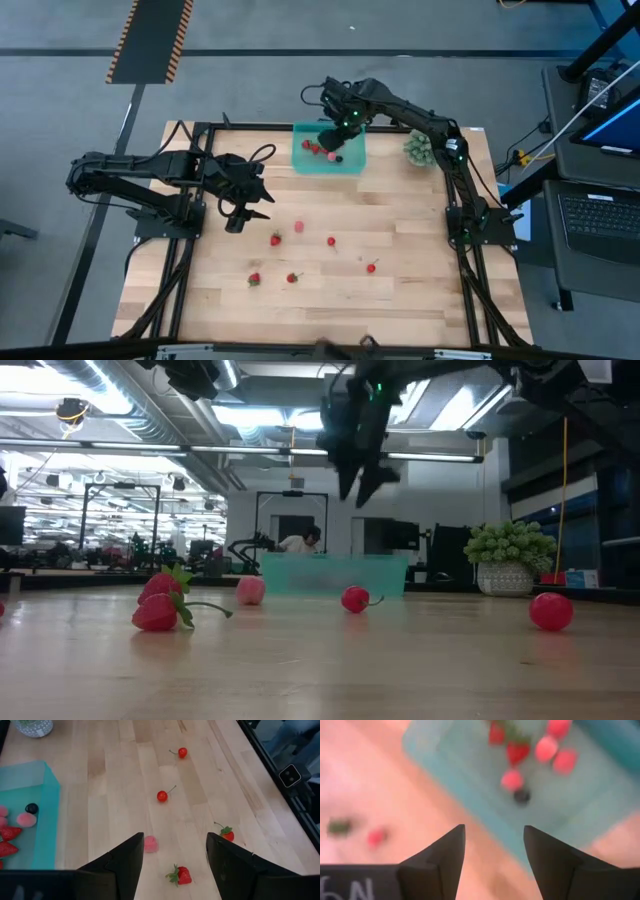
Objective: Pick and placing Produce into tupperware
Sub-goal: Put the red cherry into the blue basket
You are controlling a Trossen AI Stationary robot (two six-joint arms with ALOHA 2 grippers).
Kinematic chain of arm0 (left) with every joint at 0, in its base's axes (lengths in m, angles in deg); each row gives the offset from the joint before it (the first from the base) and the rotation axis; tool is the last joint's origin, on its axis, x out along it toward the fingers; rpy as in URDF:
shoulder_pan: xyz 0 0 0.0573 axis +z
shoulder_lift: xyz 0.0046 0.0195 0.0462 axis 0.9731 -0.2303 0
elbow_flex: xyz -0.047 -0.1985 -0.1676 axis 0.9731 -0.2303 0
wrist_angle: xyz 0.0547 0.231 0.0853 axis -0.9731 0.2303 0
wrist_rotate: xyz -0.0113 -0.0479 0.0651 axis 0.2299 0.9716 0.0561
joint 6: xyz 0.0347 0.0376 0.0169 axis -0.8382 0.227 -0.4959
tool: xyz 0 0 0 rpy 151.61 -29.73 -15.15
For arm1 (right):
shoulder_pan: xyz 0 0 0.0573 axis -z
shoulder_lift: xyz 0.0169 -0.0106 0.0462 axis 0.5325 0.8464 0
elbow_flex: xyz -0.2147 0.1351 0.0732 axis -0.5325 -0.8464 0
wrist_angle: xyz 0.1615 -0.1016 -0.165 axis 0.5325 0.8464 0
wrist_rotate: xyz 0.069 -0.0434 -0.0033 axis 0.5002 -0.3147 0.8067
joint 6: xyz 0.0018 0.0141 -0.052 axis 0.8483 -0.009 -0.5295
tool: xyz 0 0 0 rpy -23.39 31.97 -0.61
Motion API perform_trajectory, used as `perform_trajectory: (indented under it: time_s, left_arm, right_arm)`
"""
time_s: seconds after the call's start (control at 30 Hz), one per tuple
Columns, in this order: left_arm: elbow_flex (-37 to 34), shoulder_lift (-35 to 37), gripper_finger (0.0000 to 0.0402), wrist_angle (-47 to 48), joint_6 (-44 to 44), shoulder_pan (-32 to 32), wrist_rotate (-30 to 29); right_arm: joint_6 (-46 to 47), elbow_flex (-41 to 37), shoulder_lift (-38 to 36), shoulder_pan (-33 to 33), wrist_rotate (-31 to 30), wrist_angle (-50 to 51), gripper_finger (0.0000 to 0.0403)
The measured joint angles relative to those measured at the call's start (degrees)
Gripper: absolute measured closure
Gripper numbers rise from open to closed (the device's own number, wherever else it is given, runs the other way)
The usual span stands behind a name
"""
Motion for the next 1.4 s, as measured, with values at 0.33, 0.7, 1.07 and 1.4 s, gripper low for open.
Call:
perform_trajectory:
  time_s: [0.33,0.7,1.07,1.4]
  left_arm:
    - [0.0,0.0,0.0194,0.3,0.2,0.0,0.0]
    - [0.0,0.0,0.0194,0.2,0.2,0.0,0.0]
    - [0.0,0.0,0.0194,0.2,0.3,0.0,0.0]
    - [0.0,0.0,0.0194,0.2,0.1,0.0,0.0]
  right_arm:
    - [-2.6,0.2,-4.3,-11.5,-3.3,11.3,0.0199]
    - [14.1,-19.5,-19.1,-28.1,-11.9,7.9,0.0199]
    - [28.5,-33.0,-24.3,-43.6,-11.9,-4.6,0.0198]
    - [45.3,-33.1,-23.3,-48.5,-12.0,-6.2,0.0198]
